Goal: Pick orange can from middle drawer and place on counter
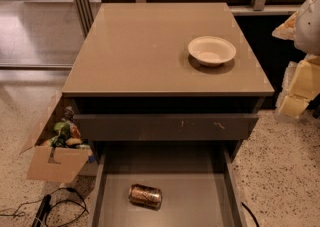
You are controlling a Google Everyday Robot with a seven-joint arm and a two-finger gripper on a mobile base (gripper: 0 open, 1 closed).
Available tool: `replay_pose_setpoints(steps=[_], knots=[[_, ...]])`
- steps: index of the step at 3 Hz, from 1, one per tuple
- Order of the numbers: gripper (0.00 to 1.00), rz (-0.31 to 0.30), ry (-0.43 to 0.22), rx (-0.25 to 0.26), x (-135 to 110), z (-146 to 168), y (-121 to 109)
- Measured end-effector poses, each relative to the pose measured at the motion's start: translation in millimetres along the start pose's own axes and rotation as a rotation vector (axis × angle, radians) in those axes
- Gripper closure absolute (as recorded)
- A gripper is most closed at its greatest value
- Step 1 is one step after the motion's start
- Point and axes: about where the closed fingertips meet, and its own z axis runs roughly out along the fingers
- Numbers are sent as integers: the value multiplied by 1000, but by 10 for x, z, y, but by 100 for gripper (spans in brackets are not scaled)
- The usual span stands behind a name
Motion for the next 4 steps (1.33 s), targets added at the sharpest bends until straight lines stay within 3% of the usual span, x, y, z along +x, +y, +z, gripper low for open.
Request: replay_pose_setpoints(steps=[1, 2, 4], knots=[[0, -8, -11, 13, -36, 22, 73], [0, 12, -88, 5, -30, 301, 278], [0, 79, -342, -38, -34, 1197, 602]])
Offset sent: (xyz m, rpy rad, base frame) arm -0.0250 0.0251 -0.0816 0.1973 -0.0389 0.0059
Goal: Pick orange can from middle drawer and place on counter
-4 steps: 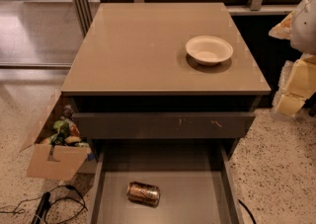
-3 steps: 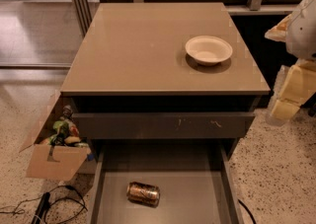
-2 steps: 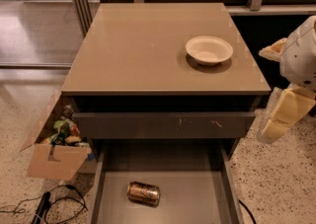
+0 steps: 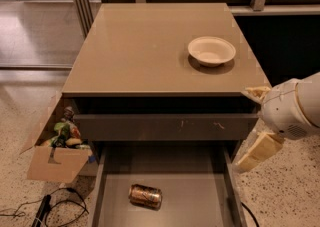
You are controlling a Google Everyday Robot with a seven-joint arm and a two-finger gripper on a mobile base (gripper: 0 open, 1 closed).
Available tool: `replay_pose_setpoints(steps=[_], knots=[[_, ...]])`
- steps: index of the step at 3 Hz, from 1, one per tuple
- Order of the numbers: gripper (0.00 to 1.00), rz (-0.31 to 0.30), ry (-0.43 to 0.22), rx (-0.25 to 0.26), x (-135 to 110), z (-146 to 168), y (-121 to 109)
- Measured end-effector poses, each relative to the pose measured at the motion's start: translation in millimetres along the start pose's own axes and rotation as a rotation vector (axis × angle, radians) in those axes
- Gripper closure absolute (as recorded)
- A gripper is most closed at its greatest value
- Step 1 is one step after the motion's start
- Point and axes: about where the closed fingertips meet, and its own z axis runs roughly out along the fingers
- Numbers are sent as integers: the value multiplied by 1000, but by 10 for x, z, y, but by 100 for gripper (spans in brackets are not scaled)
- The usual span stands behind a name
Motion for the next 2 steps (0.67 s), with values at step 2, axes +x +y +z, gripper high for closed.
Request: replay_pose_setpoints(steps=[2], knots=[[0, 28, -59, -9, 97, 307, 35]])
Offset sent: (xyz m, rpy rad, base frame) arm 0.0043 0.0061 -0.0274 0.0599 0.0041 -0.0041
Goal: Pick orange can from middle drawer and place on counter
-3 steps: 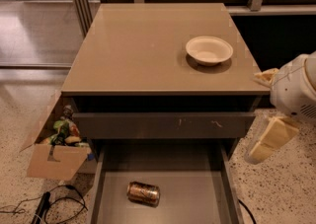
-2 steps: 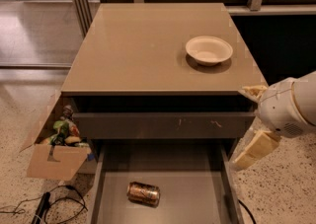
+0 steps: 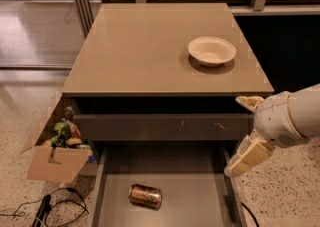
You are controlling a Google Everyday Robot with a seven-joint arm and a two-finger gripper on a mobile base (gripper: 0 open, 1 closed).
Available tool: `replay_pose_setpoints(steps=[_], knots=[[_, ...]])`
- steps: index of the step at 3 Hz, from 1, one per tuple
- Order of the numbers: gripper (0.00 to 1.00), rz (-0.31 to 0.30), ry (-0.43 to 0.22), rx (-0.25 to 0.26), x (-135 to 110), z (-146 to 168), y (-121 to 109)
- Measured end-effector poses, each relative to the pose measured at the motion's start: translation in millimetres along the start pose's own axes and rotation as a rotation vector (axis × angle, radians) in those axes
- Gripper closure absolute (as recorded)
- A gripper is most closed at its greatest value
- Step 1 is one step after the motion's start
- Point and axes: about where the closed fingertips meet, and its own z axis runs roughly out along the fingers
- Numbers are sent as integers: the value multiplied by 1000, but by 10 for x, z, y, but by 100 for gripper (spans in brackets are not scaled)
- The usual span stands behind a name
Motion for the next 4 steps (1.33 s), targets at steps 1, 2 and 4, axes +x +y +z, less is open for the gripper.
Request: replay_pose_setpoints(steps=[1, 2, 4], knots=[[0, 9, -27, -10, -9, 230, 168], [0, 25, -52, -40, 22, 654, 372], [0, 35, -93, -75, 68, 1280, 693]])
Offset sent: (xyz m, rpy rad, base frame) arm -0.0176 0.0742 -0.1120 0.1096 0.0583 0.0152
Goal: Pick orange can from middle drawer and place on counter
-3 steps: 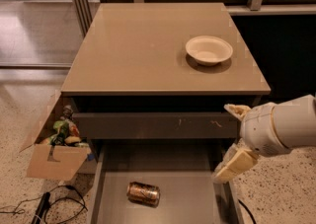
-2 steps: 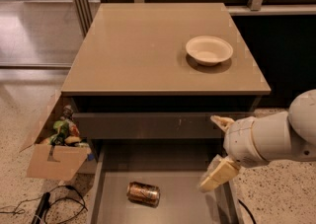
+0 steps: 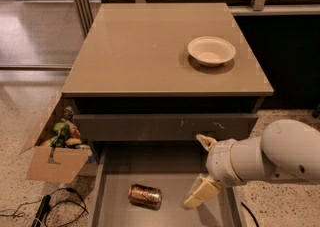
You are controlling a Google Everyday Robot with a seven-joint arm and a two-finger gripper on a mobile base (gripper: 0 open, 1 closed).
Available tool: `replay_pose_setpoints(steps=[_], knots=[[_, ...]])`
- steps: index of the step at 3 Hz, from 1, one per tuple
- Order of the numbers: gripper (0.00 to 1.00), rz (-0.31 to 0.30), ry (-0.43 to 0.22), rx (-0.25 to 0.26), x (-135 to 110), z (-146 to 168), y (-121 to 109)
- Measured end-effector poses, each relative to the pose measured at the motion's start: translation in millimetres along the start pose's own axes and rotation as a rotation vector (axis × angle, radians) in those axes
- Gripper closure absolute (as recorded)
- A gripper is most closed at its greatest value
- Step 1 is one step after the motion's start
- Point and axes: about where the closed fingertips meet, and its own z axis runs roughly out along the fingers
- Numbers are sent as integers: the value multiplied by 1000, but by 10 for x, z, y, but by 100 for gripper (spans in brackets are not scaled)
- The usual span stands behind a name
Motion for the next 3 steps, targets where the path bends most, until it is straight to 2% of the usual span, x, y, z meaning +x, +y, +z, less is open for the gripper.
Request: replay_pose_setpoints(steps=[1, 2, 3], knots=[[0, 20, 2, -27, 172, 296, 72], [0, 18, -2, -28, 160, 296, 99], [0, 31, -34, -65, 200, 511, 267]])
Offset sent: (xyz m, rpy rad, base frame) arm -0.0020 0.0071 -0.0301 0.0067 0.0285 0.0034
